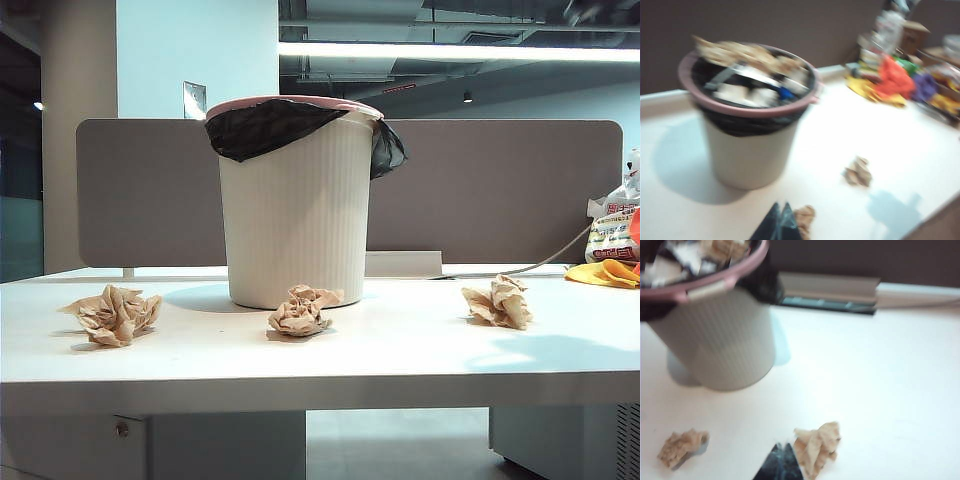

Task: Pick up all the trash on the table and put it in the trash can.

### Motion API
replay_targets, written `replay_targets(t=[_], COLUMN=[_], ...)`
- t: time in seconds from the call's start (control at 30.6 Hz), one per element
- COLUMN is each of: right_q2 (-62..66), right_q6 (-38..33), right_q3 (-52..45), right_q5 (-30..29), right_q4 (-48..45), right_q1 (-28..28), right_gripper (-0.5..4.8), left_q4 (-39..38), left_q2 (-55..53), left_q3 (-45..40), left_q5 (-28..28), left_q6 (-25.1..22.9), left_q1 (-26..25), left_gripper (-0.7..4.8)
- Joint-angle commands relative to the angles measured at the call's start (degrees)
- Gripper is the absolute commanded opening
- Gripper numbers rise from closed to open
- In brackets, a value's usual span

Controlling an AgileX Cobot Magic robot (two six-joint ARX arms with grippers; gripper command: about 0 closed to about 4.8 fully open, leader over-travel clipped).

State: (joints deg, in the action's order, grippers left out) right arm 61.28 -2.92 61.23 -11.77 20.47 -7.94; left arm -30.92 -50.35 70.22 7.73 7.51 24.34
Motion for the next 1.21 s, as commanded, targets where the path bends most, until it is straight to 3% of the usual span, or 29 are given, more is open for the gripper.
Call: replay_targets(t=[0.03, 0.33, 0.65, 0.75, 0.85, 1.11, 1.21], right_q2=[4.2, 16.7, 27.6, 30.4, 33.1, 38.7, 40.5], right_q6=[0.6, 2.1, 3.2, 3.1, 3.1, 2.5, 2.4], right_q3=[0.3, 0.3, 0.3, 0.4, 0.4, 0.7, 0.7], right_q5=[-0.2, 0.1, 0.9, 0.9, 0.9, 1.4, 4.4], right_q4=[-1.0, -2.8, -8.9, -10.1, -10.9, -15.3, -18.0], right_q1=[-0.6, -0.7, -1.3, -1.3, -1.3, -2.3, -2.8], right_gripper=[-0.02, 0.0, 0.11, 2.05, 4.77, 4.79, 4.79], left_q4=[0.2, 2.0, 9.7, 11.4, 11.3, 8.7, 7.6], left_q2=[-4.9, -18.4, -26.3, -27.5, -28.5, -29.4, -29.4], left_q3=[1.9, 3.3, 3.2, 3.2, 3.2, 3.2, 3.2], left_q5=[-4.6, -5.1, -3.5, -3.5, -3.5, -3.7, -3.7], left_q6=[0.0, 0.0, -0.1, -0.5, -0.5, -2.4, -3.0], left_q1=[5.4, 11.8, 12.1, 12.1, 12.1, 12.1, 12.0], left_gripper=[-0.06, -0.06, -0.06, -0.05, -0.06, -0.05, -0.06])
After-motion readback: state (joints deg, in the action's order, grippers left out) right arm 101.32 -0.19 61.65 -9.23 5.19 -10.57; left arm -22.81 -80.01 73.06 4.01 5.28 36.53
